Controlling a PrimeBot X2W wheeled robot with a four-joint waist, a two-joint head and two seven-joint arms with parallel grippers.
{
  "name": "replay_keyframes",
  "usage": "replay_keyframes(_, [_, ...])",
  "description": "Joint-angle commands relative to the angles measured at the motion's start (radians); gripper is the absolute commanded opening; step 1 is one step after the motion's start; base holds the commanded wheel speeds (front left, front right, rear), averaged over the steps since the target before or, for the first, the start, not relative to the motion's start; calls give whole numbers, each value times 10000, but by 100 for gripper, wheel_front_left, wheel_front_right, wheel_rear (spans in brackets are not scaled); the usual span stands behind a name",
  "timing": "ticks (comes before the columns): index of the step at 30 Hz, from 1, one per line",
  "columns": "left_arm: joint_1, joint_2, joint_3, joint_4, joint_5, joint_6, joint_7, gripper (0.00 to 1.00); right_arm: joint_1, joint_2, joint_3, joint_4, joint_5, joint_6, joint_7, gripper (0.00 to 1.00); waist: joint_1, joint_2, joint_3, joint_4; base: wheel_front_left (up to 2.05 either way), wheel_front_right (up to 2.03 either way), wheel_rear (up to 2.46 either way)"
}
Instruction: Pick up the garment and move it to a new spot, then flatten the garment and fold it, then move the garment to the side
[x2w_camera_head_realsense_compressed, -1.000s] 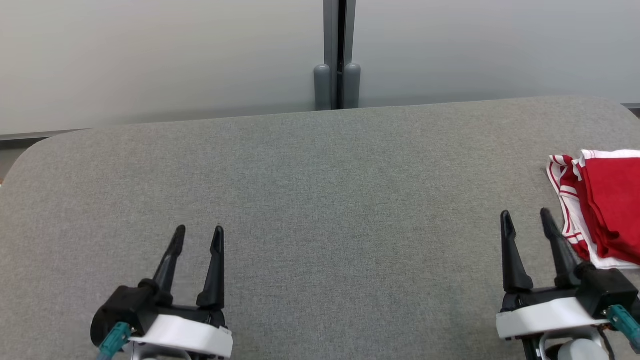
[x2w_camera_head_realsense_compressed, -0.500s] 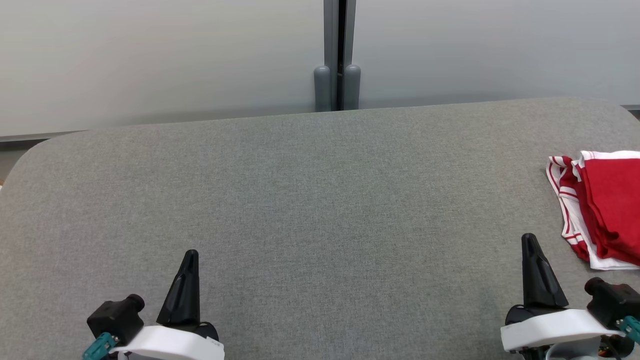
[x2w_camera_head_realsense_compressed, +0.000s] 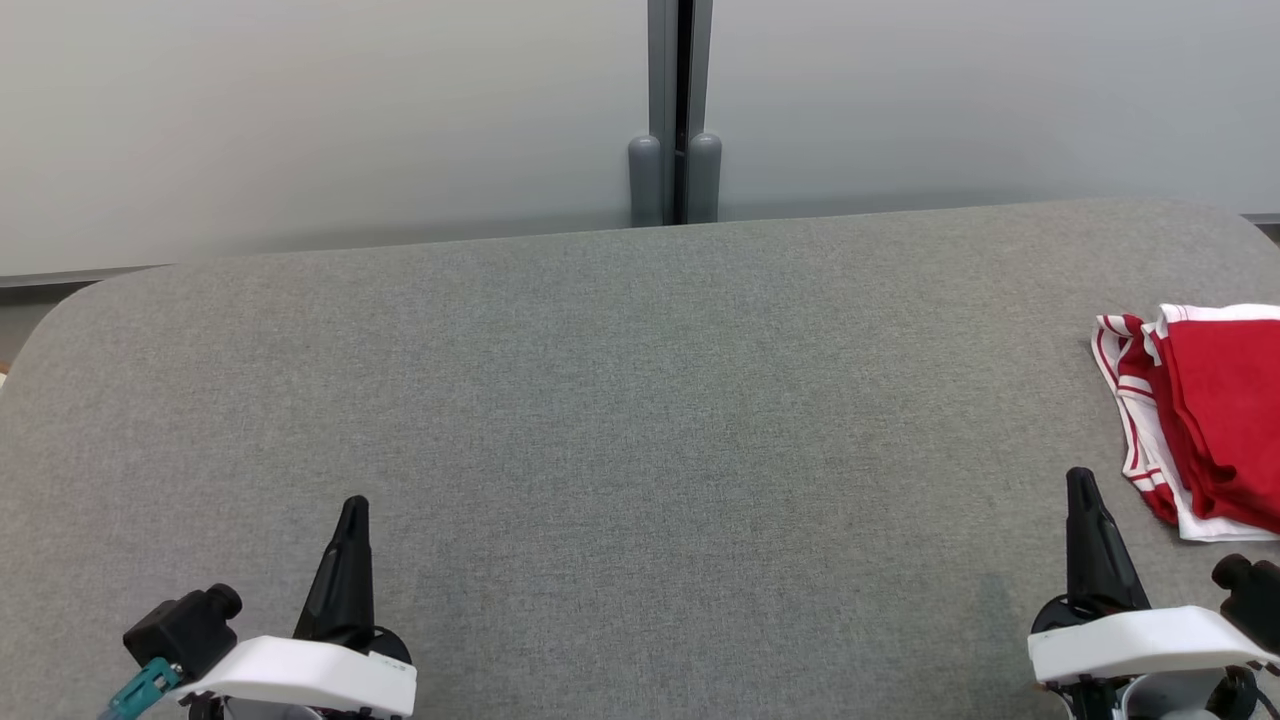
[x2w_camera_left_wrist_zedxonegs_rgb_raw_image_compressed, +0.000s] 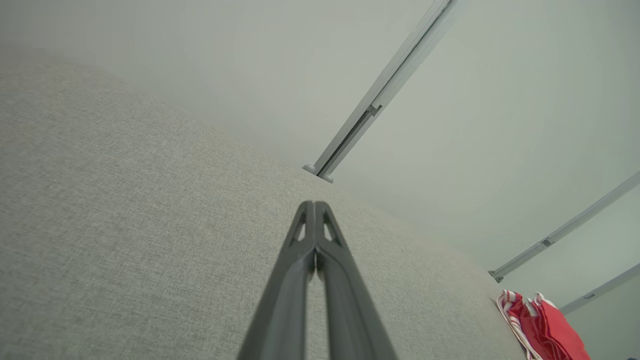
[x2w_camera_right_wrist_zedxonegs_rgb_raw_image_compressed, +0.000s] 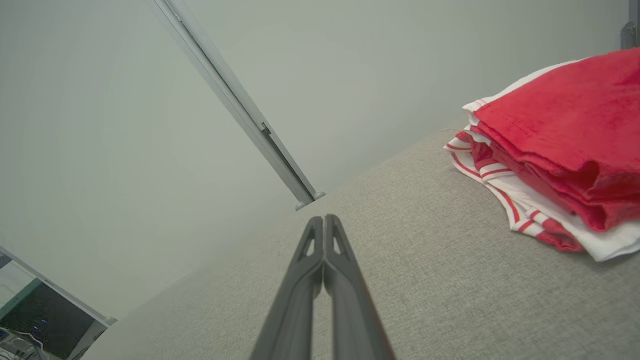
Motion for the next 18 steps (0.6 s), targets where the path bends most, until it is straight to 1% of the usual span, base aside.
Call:
replay_keyframes(1, [-342, 83, 94, -110, -327, -55, 49, 0, -263, -88, -59, -132, 347, -4, 67, 0, 0, 0, -4, 1, 0, 0, 0])
replay_keyframes(18, [-517, 138, 459, -14, -2546, -180, 633, 0, -357, -127, -269, -97, 2805, -5, 660, 0, 0, 0, -67, 7, 0, 0, 0])
